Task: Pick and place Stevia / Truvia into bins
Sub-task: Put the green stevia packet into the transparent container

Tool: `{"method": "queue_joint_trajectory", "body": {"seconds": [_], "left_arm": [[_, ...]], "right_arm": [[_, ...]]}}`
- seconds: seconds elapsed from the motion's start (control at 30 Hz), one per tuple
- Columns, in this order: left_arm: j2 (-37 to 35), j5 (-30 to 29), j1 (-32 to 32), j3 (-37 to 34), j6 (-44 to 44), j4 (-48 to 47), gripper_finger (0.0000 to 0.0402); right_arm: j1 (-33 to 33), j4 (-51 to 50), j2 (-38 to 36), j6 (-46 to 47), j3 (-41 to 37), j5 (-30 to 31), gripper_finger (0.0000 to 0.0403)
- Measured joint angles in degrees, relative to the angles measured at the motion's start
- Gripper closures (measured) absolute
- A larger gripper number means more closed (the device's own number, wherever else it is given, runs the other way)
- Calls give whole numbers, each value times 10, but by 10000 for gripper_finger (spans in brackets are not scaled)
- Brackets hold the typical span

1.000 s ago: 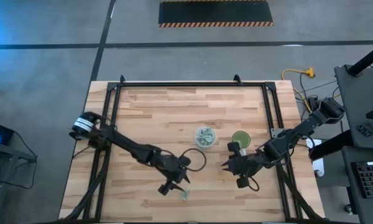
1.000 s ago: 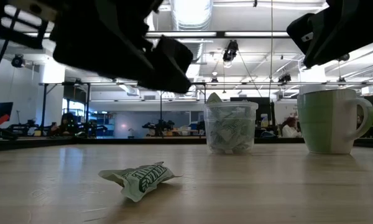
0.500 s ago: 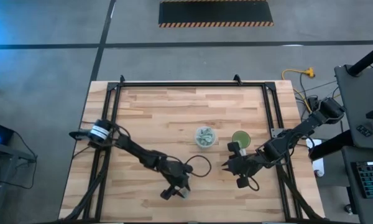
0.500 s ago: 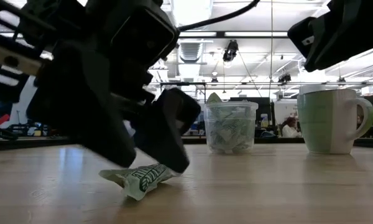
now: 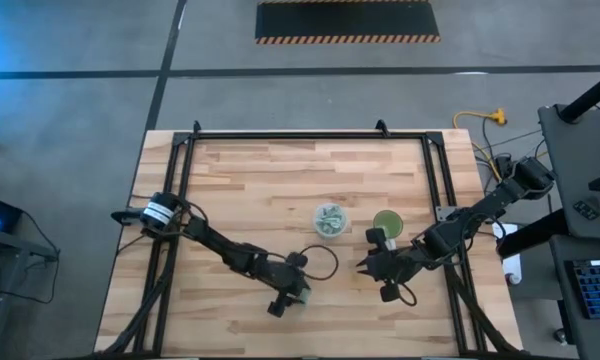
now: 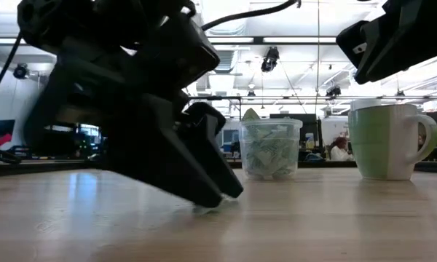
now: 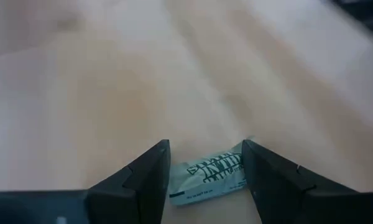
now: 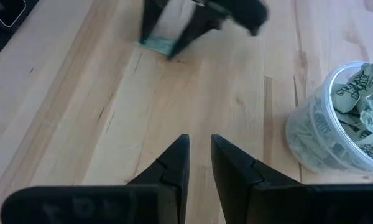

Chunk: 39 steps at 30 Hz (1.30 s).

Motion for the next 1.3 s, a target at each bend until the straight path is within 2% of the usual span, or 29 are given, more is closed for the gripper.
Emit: {"method": "queue_joint_trajectory", "body": {"seconds": [0.27,0.33,0.7,0.83,1.13,1.3], "left_arm": [[-20,-163,2,-5,-14,-55,220],[-28,-186,4,-7,-18,-77,220],[-39,-176,7,-12,-73,-107,220],[-46,-174,7,-12,-72,-110,220],[-111,-153,1,-16,-41,-136,220],[-110,-136,-2,-21,-36,-163,220]], "right_arm": [[0,0,0,0,0,0,346],[0,0,0,0,0,0,346],[0,2,0,0,-3,0,346],[0,4,0,0,-3,0,346],[0,12,0,0,-4,0,346],[0,12,0,0,-5,0,346]]}}
